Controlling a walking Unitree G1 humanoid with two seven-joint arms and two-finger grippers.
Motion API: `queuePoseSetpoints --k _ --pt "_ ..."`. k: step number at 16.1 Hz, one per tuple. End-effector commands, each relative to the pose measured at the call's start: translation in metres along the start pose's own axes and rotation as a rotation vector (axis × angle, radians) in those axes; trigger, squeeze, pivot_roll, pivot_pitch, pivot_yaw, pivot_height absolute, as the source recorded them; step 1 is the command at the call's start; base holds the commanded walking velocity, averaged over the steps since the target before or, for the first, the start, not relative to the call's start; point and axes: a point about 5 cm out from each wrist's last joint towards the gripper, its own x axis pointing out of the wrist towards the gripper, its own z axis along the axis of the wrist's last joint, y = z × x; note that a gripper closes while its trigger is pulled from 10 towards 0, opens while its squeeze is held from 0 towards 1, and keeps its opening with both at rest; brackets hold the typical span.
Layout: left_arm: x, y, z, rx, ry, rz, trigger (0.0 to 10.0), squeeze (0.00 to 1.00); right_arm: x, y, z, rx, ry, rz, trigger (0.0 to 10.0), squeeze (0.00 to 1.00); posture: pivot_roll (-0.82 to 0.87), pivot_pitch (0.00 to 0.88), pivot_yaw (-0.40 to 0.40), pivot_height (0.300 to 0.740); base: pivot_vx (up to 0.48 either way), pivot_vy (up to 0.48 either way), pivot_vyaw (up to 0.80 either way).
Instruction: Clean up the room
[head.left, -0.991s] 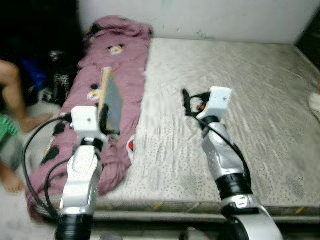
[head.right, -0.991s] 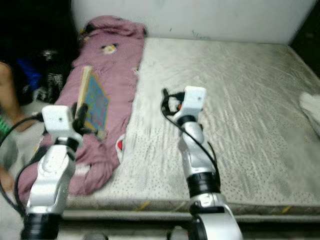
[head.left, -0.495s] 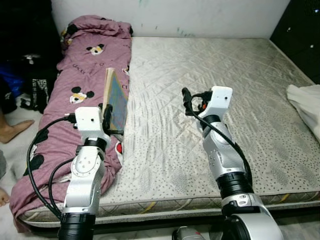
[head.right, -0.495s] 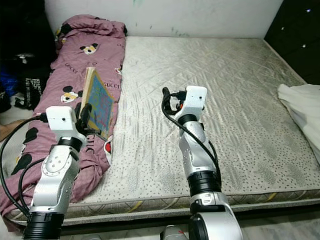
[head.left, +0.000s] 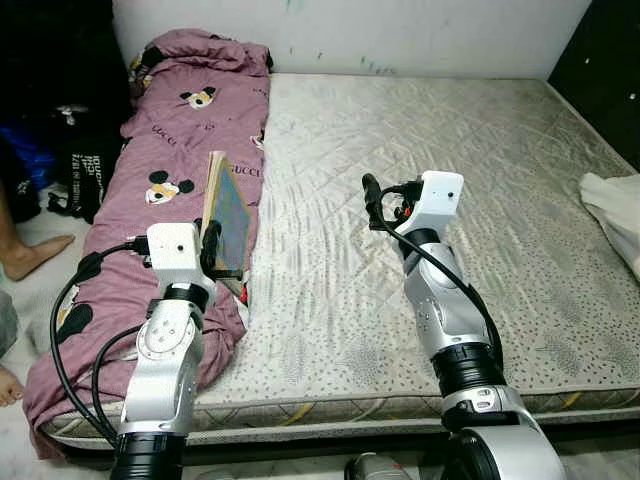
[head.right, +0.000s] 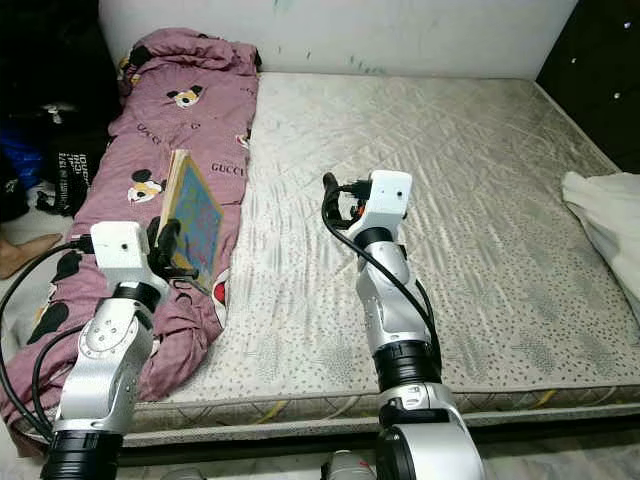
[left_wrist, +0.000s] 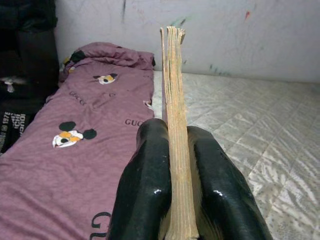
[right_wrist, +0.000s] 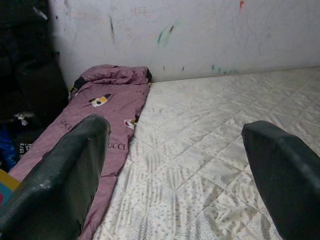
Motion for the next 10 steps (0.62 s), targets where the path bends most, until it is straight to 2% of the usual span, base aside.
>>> queuePoseSetpoints --k 1,2,3,9,10 --pt "0.0 -0.001 0.004 0.006 -0.022 -0.002 10.0 0.0 0.003 0.001 0.003 0.001 -0.008 0.002 10.0 0.0 -0.04 0.0 -0.026 0.74 0.0 0.0 0.0" --pt "0.001 -0.002 0.005 0.038 -0.063 -0.006 10.0 0.0 0.003 0.0 0.004 -0.002 -0.008 0.0 10.0 0.0 -0.04 0.0 -0.028 0.74 0.0 0.394 0.0" --pt "0.0 -0.002 0.003 0.017 -0.054 -0.009 10.0 0.0 0.002 -0.001 0.003 -0.004 -0.006 -0.002 10.0 0.0 -0.04 0.0 -0.028 0.74 0.0 0.48 0.0" --pt "-0.001 0.007 0.001 0.015 -0.06 0.033 10.0 0.0 -0.004 -0.006 -0.006 -0.061 0.008 0.011 10.0 0.0 -0.04 0.0 -0.029 0.74 0.0 0.48 0.0" --pt "0.0 0.008 0.004 0.03 -0.095 0.047 10.0 0.0 -0.005 -0.008 -0.009 -0.068 0.017 0.011 10.0 0.0 -0.04 0.0 -0.028 0.74 0.0 0.48 0.0"
